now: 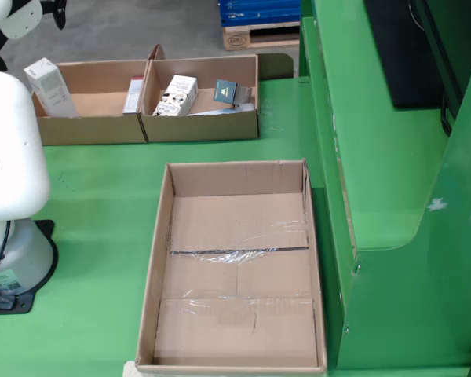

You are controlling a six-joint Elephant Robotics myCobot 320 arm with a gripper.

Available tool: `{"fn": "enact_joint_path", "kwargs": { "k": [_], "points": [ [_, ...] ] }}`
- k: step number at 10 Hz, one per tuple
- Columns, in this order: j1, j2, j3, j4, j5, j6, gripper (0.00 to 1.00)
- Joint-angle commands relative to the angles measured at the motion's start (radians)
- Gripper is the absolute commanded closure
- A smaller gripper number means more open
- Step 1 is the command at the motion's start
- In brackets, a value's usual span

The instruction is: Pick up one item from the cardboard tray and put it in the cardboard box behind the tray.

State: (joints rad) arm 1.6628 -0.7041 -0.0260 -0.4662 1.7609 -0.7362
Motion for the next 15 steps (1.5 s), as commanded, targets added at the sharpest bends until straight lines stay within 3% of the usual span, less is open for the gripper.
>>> {"fn": "enact_joint_path", "kwargs": {
  "k": [1,6,10,12,15],
  "points": [
    [-0.004,0.023,0.026,0.012,0.007,0.003,0.0],
    [-0.004,0.023,0.026,0.012,0.007,0.003,0.0],
    [-0.012,0.132,0.026,-0.304,0.016,-0.082,0.0],
    [0.009,0.378,-0.468,-0.013,-0.012,-0.076,0.0],
    [0.023,0.491,-0.722,0.217,-0.031,-0.05,0.0]
  ]
}}
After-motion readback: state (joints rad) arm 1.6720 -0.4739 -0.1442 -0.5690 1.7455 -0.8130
